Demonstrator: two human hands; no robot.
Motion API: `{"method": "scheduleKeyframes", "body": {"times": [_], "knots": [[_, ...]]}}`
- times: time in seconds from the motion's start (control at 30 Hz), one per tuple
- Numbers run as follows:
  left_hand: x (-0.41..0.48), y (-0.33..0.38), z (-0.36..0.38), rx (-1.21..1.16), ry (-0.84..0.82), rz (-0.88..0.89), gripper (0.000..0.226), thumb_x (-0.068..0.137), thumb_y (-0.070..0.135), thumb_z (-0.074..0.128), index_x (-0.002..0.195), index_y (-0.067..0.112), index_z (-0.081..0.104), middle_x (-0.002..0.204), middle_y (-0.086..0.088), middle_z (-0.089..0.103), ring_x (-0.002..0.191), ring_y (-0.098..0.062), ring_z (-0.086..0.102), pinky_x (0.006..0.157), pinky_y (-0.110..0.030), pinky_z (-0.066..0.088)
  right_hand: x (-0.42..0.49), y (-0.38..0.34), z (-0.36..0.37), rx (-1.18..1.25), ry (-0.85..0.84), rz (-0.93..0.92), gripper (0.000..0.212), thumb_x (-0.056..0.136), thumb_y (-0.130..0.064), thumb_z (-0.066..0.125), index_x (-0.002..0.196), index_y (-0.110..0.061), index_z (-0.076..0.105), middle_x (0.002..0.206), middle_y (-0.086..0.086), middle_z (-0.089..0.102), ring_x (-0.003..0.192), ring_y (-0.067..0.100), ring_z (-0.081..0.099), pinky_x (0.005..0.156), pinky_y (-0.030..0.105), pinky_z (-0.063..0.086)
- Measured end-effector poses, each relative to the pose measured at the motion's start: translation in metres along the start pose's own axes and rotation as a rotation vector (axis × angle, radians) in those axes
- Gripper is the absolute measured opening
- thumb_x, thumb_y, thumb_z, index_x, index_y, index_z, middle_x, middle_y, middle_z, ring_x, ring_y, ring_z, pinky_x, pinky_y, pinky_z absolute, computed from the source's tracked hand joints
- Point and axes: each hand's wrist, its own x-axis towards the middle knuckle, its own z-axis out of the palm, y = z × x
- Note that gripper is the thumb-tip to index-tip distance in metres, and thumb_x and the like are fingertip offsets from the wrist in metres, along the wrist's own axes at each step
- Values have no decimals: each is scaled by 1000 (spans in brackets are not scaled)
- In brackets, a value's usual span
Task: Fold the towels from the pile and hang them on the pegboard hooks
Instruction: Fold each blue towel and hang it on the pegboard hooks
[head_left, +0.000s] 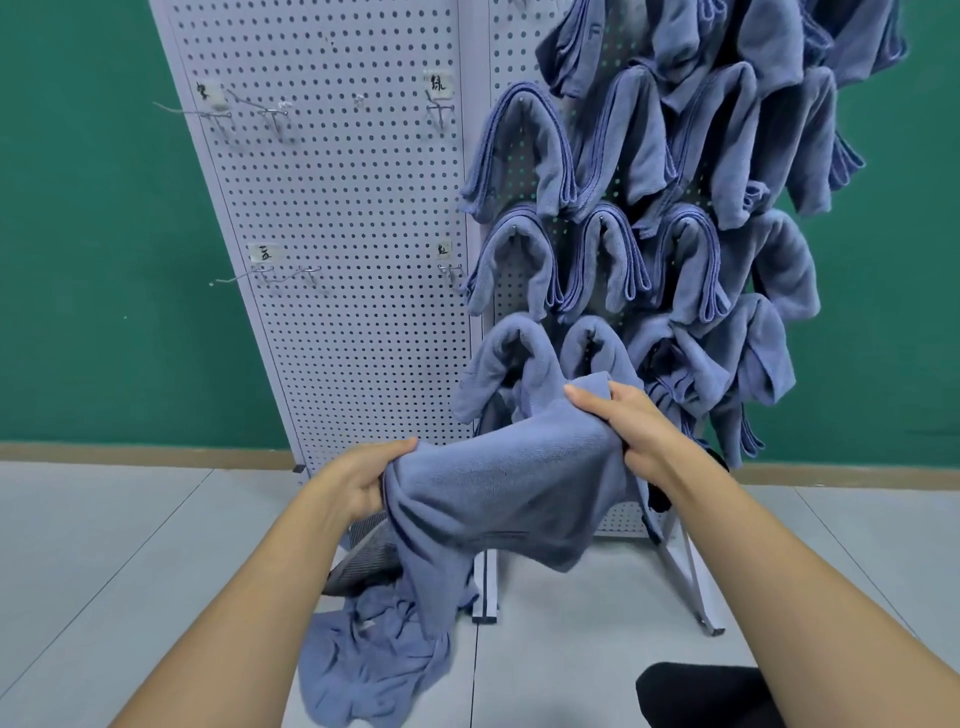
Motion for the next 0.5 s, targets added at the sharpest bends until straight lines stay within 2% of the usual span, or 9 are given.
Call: {"method": "scheduleKeyframes", "body": {"times": [0.1,0.2,0.27,0.33,0.4,0.5], "knots": [[1,-2,1,115,65,39,18,90,16,65,96,0,65,85,-15,69,73,-24,64,64,-33,55,5,1,-8,-103,21,26,34,83,-31,73,107,-7,68,97,9,74,90,22,70,70,29,54],[0,-3,-1,281,29,-19,26,82,16,73,99,-3,69,95,-17,72,91,-28,68,83,-39,56,11,4,-14,-222,27,90,40,83,-38,71,108,-6,68,101,10,72,92,20,67,73,30,52],[2,-3,-4,298,44,-24,24,83,16,72,100,-1,70,99,-15,72,95,-27,67,88,-40,54,14,6,-16,-268,15,142,40,86,-37,68,109,-5,67,102,11,71,91,19,63,77,32,53],[5,-2,-5,209,108,6,20,86,16,67,96,-2,66,92,-15,70,83,-25,65,78,-37,55,15,5,-19,-236,18,197,32,87,-31,69,109,-7,69,106,11,70,93,20,61,86,34,52],[6,1,-4,99,164,39,17,91,17,61,86,1,61,80,-12,64,70,-22,58,64,-33,48,15,3,-22,-121,44,267,27,84,-24,72,104,-6,70,100,9,69,90,19,62,86,32,51],[8,1,-7,110,137,22,22,93,22,61,89,1,63,88,-12,67,76,-23,61,65,-32,49,16,2,-25,79,44,331,23,83,-17,73,101,-4,67,88,8,68,78,17,63,80,28,54]]}}
